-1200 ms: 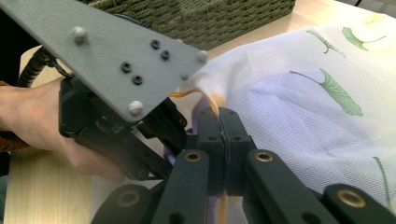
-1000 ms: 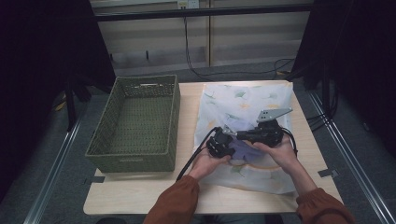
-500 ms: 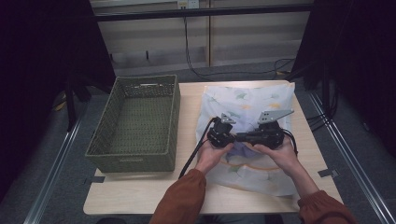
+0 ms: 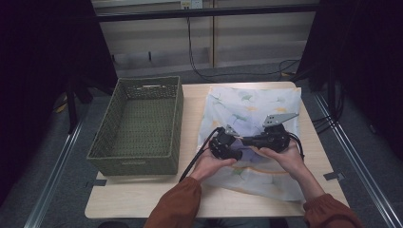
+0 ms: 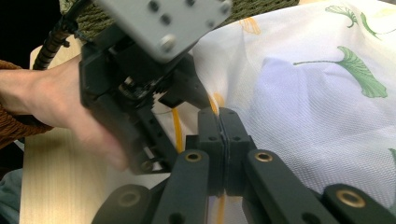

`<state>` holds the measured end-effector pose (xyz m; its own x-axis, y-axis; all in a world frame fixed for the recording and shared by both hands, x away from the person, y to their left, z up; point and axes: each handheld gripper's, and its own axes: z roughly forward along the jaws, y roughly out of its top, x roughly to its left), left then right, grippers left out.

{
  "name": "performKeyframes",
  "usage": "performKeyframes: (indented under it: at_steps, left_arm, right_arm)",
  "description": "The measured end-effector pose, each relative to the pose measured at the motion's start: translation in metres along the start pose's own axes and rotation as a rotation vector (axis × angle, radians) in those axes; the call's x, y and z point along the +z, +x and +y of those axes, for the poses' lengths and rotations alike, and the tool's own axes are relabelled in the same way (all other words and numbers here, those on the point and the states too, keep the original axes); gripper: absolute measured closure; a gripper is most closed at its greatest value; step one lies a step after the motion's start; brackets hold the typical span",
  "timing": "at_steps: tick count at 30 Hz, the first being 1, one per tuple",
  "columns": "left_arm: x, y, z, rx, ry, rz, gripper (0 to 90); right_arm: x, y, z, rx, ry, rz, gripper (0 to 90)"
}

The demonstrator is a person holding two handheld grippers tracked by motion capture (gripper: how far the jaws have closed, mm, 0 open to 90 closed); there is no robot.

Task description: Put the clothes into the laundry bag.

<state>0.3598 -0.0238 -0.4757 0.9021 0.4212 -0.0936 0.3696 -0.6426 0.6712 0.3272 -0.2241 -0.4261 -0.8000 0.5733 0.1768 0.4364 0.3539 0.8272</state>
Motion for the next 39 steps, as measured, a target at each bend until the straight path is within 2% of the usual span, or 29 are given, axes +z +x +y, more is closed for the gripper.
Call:
performKeyframes:
  at_steps: [3, 5, 6, 7, 9, 10, 11, 13, 15, 16, 19, 21, 22, 24, 25, 28, 31, 33, 35, 37, 39]
  left_arm:
    - [0.002, 0.0, -0.007, 0.003, 0.01, -0.019, 38.6]
    - [0.003, 0.001, -0.01, 0.002, 0.028, -0.012, 37.9]
    - [0.004, 0.001, -0.011, 0.011, 0.036, -0.014, 38.0]
    - [0.004, 0.0, -0.012, 0.032, 0.05, 0.002, 38.5]
    - [0.007, -0.003, -0.014, 0.052, 0.061, 0.05, 44.5]
    - [0.007, -0.004, -0.014, 0.062, 0.07, 0.077, 49.1]
    - [0.008, -0.005, -0.015, 0.057, 0.048, 0.098, 55.1]
    - [0.008, -0.004, -0.014, 0.072, 0.064, 0.134, 64.4]
    - [0.012, -0.004, -0.012, 0.058, 0.041, 0.173, 69.8]
    - [0.014, -0.003, -0.012, 0.038, 0.018, 0.176, 74.9]
    - [0.015, 0.001, -0.006, -0.01, 0.009, 0.157, 87.0]
    - [0.015, 0.003, -0.001, -0.035, 0.0, 0.148, 87.7]
    - [0.013, 0.006, 0.001, -0.075, -0.028, 0.119, 88.0]
    - [0.01, 0.009, 0.005, -0.134, -0.095, 0.093, 88.2]
    - [0.009, 0.01, 0.008, -0.16, -0.102, 0.08, 88.3]
    - [0.006, 0.012, 0.012, -0.2, -0.168, 0.062, 88.4]
    - [0.006, 0.011, 0.013, -0.196, -0.202, 0.068, 88.4]
    - [0.01, 0.013, 0.01, -0.189, -0.177, 0.094, 88.2]
    - [0.015, 0.018, 0.006, -0.194, -0.144, 0.096, 87.6]
    - [0.019, 0.022, -0.001, -0.231, -0.147, 0.085, 86.2]
    - [0.02, 0.022, -0.004, -0.203, -0.121, 0.078, 84.4]
  right_arm:
    - [0.0, -0.001, -0.001, 0.005, 0.005, -0.004, 89.8]
    - [0.0, -0.002, -0.002, 0.01, 0.008, -0.008, 89.8]
    - [0.0, -0.003, -0.002, 0.009, 0.008, -0.007, 89.7]
    - [0.0, -0.004, -0.003, 0.009, 0.007, -0.007, 89.7]
    - [0.0, -0.004, -0.003, 0.014, 0.01, -0.011, 89.7]
    - [0.0, -0.004, -0.003, 0.014, 0.009, -0.011, 89.8]
    - [0.0, -0.004, -0.003, 0.014, 0.009, -0.011, 89.8]
    - [0.0, -0.004, -0.003, 0.014, 0.011, -0.013, 89.7]
    - [0.001, -0.003, -0.002, 0.012, 0.014, -0.015, 89.8]
    - [0.001, -0.003, -0.001, 0.009, 0.013, -0.012, 89.7]
    - [0.002, 0.0, 0.002, 0.001, 0.012, -0.009, 89.8]
    - [0.002, 0.001, 0.002, -0.004, 0.012, -0.005, 89.8]
    - [0.002, 0.001, 0.003, -0.004, 0.013, -0.005, 89.8]
    - [0.002, 0.002, 0.003, -0.003, 0.008, -0.003, 89.8]
    - [0.002, 0.002, 0.003, -0.007, 0.009, -0.004, 89.8]
    - [0.002, 0.003, 0.004, -0.006, 0.001, 0.01, 89.8]
    - [0.004, 0.005, 0.004, -0.01, 0.001, 0.025, 89.9]
    - [0.005, 0.005, 0.004, -0.01, 0.004, 0.036, 89.9]
    - [0.007, 0.005, 0.002, -0.01, 0.015, 0.038, 89.8]
    - [0.007, 0.004, 0.001, -0.007, 0.025, 0.028, 89.8]
    - [0.006, 0.001, -0.001, 0.007, 0.02, 0.029, 89.8]
